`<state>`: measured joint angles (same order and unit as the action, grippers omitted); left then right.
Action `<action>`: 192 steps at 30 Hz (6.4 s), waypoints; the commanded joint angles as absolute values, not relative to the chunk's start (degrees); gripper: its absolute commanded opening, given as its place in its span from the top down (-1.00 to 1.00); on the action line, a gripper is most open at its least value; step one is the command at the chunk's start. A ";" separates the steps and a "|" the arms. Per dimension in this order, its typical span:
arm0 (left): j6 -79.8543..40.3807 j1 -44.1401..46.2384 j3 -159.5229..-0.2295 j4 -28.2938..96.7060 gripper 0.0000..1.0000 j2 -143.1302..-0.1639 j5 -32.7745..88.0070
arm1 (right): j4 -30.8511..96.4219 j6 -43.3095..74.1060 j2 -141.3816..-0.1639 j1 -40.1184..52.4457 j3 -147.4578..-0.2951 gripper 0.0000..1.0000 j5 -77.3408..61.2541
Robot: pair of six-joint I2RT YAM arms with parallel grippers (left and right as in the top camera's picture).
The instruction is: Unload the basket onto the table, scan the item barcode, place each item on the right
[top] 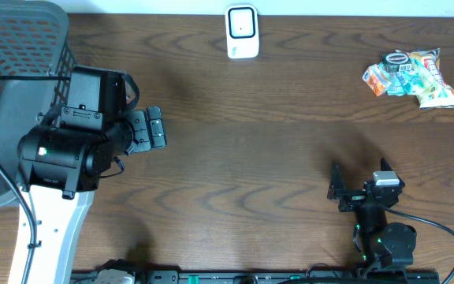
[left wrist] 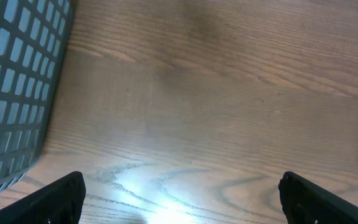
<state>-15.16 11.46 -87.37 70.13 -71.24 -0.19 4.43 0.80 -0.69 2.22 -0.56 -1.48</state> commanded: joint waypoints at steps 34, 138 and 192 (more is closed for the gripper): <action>-15.03 11.55 -87.99 70.26 -0.95 -71.16 -0.71 | 4.45 0.16 -0.32 1.43 -0.36 -0.98 -1.21; -0.03 1.85 -29.76 34.61 -0.95 -10.96 12.71 | 4.45 0.16 -0.32 1.43 -0.36 -0.99 -1.21; -4.99 1.78 -0.23 3.01 -0.96 -0.08 12.36 | 4.43 0.16 -0.32 1.43 -0.36 -0.99 -1.21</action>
